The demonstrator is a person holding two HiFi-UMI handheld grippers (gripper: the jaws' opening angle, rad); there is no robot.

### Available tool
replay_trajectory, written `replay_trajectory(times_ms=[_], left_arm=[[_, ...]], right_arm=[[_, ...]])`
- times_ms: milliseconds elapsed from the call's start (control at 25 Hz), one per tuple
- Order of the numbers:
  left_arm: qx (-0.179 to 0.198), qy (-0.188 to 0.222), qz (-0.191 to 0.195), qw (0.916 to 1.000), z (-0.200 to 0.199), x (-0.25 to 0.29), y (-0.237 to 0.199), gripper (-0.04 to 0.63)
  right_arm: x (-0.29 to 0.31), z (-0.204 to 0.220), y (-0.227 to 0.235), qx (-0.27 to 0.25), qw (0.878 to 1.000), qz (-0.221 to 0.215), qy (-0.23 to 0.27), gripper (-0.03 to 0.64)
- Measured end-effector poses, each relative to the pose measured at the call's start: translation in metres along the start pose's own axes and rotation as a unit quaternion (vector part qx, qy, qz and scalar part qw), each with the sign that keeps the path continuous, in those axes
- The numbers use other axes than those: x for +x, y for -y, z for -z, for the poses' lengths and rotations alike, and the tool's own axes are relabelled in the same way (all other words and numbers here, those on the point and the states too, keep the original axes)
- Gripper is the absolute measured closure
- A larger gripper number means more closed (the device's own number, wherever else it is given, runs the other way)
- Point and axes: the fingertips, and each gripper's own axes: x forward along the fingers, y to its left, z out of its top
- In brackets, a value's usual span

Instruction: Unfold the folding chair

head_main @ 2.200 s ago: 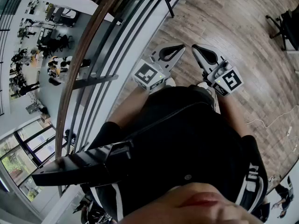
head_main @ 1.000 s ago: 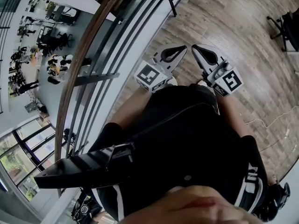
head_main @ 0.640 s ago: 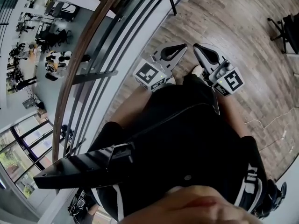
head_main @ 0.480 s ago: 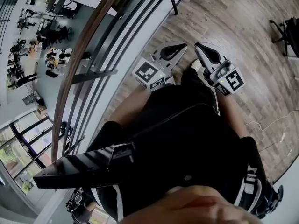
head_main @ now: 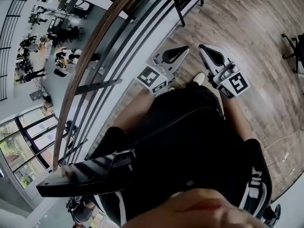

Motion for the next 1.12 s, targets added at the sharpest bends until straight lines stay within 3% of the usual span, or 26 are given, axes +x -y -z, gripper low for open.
replay_trajectory(times_ms=[640,880,1120], left_arm=[[0.027,-0.01,-0.074,0.9968,-0.005,0.12,-0.049,0.592],[0.025,-0.017,-0.079,0.9964,-0.005,0.141,-0.07,0.592],[0.02,-0.008,-0.078,0.9967,-0.004,0.153,-0.12,0.592]], right_arm=[[0.003,-0.031,0.109,-0.031,0.997,-0.071,0.001,0.609],[0.014,-0.03,0.137,-0.022,0.998,-0.062,-0.015,0.609],[0.051,-0.027,0.171,-0.036,0.998,-0.051,-0.006,0.609]])
